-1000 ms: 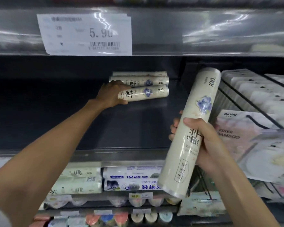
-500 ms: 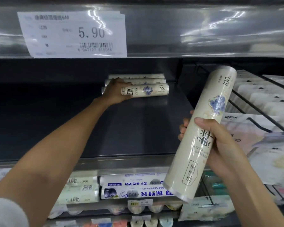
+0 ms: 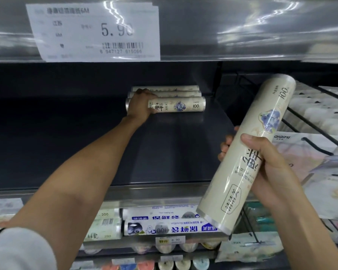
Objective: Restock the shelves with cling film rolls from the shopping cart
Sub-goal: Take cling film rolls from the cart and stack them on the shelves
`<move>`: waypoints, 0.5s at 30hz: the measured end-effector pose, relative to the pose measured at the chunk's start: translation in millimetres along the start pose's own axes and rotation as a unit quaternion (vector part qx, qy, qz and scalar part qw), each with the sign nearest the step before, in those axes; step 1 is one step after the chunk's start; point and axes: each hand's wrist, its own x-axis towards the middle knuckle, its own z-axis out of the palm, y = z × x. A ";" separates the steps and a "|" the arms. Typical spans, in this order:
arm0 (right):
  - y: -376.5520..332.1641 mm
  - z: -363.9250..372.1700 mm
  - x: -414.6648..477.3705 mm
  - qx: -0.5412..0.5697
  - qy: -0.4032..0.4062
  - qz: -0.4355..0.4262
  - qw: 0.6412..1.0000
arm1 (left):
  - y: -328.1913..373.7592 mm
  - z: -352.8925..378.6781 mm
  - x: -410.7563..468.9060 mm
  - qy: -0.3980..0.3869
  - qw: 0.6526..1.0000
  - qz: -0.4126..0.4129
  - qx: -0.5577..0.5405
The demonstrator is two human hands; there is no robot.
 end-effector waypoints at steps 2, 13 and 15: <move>1.4 -1.9 1.0 0.006 0.003 0.004 1.000 | 0.1 1.8 0.1 0.007 1.000 0.003 0.002; -2.9 -2.8 -4.8 0.013 0.005 0.011 1.000 | -5.9 0.4 2.7 -0.008 0.999 0.033 0.001; -5.9 2.4 -5.5 0.006 0.012 0.008 1.000 | -3.2 -4.2 -0.4 -0.013 1.000 0.018 -0.005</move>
